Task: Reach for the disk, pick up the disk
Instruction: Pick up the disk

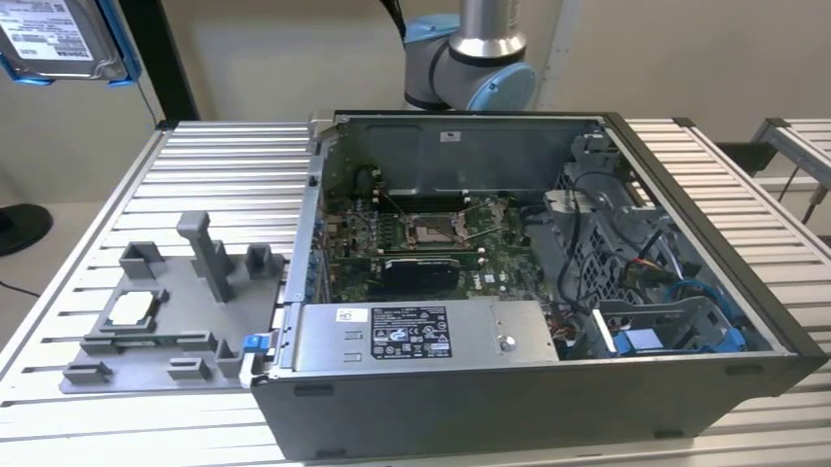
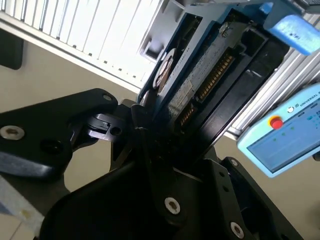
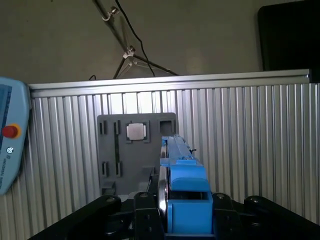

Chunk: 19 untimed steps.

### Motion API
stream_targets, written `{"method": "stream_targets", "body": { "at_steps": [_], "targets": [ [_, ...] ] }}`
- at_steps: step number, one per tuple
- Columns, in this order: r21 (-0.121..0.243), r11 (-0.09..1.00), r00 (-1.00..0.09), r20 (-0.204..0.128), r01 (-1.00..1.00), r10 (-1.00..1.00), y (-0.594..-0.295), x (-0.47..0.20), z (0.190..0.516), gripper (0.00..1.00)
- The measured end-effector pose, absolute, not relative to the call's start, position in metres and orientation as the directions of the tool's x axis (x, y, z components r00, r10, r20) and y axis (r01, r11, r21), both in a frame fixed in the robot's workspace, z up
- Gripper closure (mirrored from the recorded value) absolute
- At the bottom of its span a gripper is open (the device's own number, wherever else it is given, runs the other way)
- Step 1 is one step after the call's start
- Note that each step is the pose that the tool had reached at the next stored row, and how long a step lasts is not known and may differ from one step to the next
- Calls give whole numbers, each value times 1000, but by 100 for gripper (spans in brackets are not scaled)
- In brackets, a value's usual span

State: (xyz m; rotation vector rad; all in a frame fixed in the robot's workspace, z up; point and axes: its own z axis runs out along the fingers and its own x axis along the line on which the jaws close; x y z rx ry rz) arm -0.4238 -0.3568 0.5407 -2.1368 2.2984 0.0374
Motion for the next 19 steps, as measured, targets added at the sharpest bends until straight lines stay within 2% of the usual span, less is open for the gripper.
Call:
{"method": "stream_targets", "body": {
  "at_steps": [19],
  "targets": [
    [15,70,-70,-18,-997,-997,-357,-351,532,100]
  ]
}}
